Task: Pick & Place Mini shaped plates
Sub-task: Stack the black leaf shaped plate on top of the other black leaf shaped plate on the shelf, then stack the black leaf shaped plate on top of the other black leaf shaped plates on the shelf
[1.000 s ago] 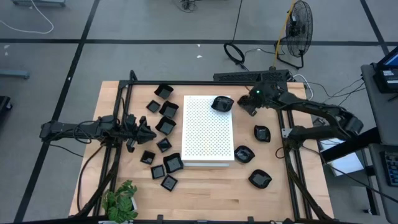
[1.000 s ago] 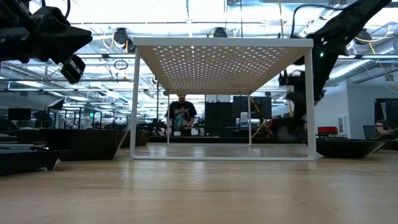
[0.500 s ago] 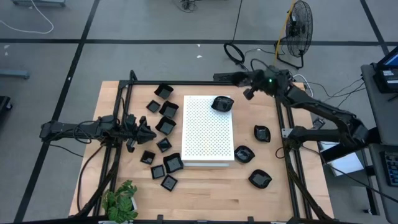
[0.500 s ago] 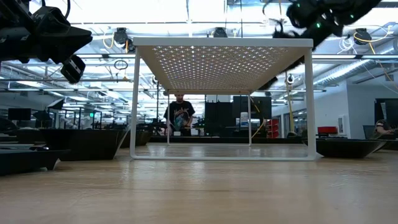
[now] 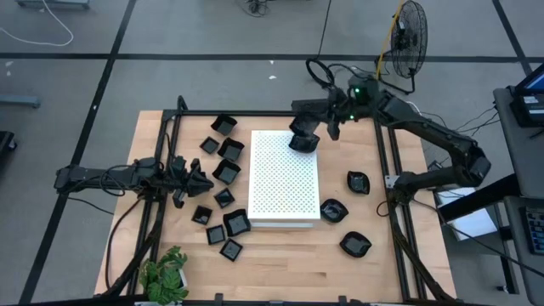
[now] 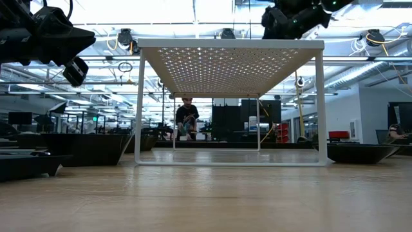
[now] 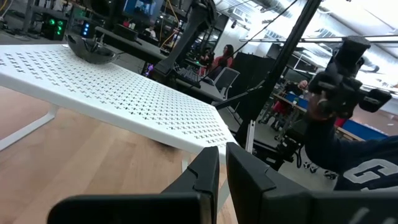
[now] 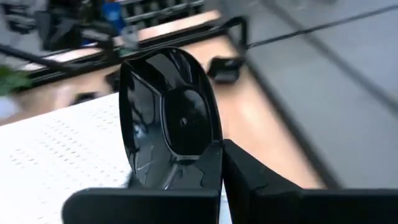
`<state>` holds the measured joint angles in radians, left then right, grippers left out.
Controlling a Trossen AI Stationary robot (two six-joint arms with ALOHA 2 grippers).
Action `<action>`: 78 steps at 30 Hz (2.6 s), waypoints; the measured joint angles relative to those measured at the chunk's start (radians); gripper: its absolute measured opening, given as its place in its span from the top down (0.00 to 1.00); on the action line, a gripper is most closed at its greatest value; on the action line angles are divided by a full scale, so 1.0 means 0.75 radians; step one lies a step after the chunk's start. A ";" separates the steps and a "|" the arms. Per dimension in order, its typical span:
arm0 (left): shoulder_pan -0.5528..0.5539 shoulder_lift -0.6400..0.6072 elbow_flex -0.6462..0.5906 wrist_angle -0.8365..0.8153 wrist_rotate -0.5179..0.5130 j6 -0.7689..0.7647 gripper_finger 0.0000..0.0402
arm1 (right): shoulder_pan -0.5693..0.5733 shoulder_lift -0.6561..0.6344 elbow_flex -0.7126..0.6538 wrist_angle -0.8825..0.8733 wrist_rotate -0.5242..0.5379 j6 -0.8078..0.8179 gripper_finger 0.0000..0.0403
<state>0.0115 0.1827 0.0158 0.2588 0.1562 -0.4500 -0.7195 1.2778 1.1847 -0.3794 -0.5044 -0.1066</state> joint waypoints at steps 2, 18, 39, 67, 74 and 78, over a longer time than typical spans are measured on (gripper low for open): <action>0.000 0.000 0.000 -0.001 0.000 0.000 0.92 | 0.013 0.017 0.000 -0.042 -0.021 0.014 1.00; 0.000 0.000 0.000 0.000 0.000 0.000 0.92 | 0.080 0.002 0.000 -0.257 -0.022 -0.049 1.00; 0.000 0.000 0.000 0.000 0.000 0.000 0.92 | 0.134 0.003 -0.001 -0.193 0.117 -0.049 0.80; 0.000 0.000 0.000 0.000 0.000 -0.001 0.92 | 0.266 -0.290 -0.001 -0.925 0.494 0.173 0.68; 0.000 0.000 0.000 0.000 0.000 0.000 0.92 | 0.446 -0.374 -0.205 -1.003 0.605 0.440 0.60; 0.000 0.000 0.000 -0.001 0.000 0.000 0.92 | 0.506 -0.399 -0.392 -0.892 0.609 0.474 0.60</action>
<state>0.0115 0.1829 0.0156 0.2584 0.1562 -0.4502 -0.3396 0.9784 0.8910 -1.0483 -0.0477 0.2492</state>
